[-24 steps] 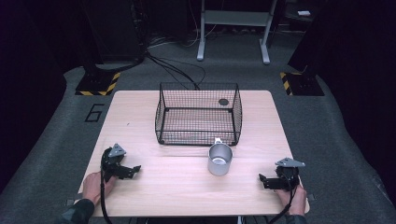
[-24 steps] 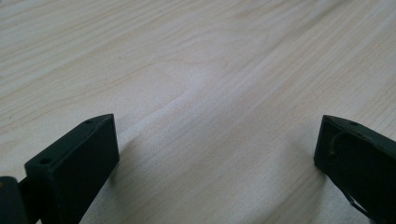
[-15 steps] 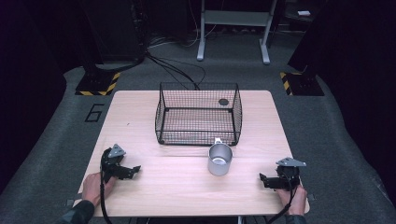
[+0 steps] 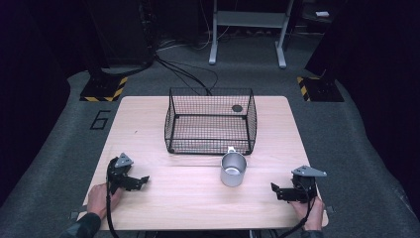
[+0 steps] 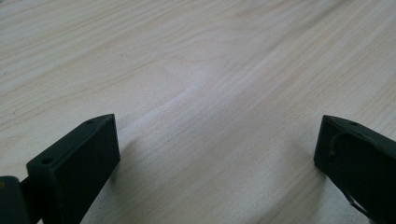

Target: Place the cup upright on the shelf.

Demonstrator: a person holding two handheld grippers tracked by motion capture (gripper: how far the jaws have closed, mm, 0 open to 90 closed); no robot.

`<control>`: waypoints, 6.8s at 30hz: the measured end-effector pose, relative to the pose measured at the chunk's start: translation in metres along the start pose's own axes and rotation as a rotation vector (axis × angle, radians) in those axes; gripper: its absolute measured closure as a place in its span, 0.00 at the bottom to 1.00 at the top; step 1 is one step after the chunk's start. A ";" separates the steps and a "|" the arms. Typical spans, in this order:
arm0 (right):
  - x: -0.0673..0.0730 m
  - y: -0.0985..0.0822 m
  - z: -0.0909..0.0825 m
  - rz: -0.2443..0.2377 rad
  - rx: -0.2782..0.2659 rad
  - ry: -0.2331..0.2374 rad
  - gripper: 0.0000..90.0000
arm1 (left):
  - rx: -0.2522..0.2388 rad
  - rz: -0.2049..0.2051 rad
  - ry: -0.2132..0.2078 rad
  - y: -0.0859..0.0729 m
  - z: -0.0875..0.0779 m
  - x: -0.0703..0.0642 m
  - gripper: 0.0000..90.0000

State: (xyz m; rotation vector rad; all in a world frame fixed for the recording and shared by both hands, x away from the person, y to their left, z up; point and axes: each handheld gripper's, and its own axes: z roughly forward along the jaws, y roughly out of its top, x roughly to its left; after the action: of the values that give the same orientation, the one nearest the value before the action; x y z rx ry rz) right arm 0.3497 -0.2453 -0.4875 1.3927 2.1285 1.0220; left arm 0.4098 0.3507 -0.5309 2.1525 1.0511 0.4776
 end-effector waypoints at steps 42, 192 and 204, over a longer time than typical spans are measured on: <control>0.111 0.086 0.037 -0.169 -0.007 0.174 0.00 | -0.007 -0.005 0.004 0.000 0.001 -0.001 0.00; 0.116 0.233 0.012 -0.321 -0.073 0.316 0.06 | 0.001 -0.005 0.001 0.000 0.000 0.000 0.00; 0.114 0.249 0.022 -0.328 -0.080 0.316 0.06 | 0.001 -0.003 -0.001 0.000 0.000 0.000 0.00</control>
State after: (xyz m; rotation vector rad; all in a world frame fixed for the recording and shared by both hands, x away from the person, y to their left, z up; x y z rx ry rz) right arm 0.4680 -0.0756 -0.3071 0.8489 2.4036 1.2371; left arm 0.4097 0.3507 -0.5309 2.1517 1.0543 0.4751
